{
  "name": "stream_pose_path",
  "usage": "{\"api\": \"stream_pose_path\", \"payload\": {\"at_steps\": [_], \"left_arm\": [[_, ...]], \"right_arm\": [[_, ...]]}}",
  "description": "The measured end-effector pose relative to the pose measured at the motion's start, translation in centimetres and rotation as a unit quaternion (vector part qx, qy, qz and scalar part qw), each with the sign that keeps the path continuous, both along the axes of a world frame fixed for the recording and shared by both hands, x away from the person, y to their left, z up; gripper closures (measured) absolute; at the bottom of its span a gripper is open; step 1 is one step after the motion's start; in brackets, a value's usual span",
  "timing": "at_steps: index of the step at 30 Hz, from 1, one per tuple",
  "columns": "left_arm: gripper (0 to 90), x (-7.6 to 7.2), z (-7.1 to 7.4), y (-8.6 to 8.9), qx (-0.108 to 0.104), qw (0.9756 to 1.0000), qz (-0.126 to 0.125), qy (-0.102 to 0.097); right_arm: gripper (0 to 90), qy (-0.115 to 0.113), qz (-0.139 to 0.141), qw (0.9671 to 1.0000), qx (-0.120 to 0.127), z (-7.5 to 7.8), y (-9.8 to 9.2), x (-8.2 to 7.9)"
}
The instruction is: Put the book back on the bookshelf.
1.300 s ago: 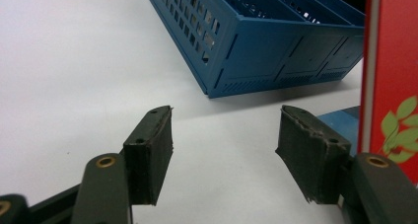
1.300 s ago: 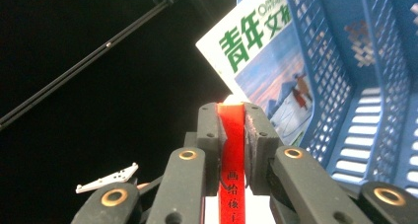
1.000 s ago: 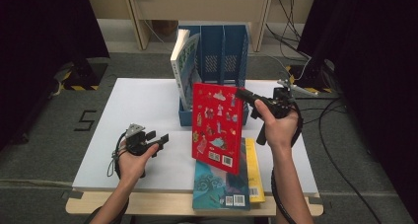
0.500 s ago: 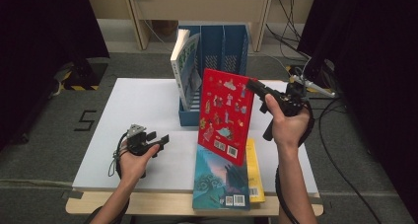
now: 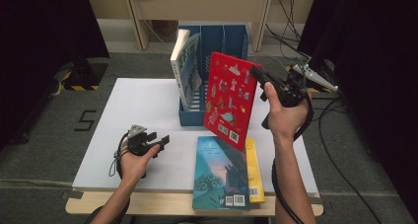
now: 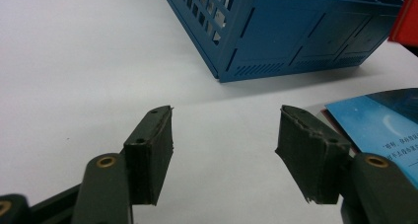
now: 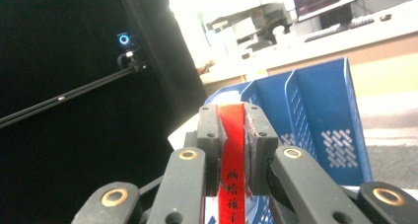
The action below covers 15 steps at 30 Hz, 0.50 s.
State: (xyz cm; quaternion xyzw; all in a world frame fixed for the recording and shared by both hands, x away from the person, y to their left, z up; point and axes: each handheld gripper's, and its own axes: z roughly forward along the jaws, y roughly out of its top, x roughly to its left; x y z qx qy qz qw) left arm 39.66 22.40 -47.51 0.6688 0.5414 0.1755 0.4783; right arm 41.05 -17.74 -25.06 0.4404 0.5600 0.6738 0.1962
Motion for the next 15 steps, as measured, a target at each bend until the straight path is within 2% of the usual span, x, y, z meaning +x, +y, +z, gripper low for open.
{"api": "stream_pose_path", "payload": {"at_steps": [10, 15], "left_arm": [[37.5, 0.0, -0.3, 0.1, 0.002, 1.0, 0.001, 0.002], [37.5, -0.1, -0.5, 0.3, 0.003, 1.0, 0.002, 0.005]], "right_arm": [[81.0, -0.027, -0.029, 0.9991, -0.015, 1.3, 1.6, 1.8], [81.0, -0.043, -0.046, 0.9976, -0.028, 2.3, 2.9, 3.6]]}}
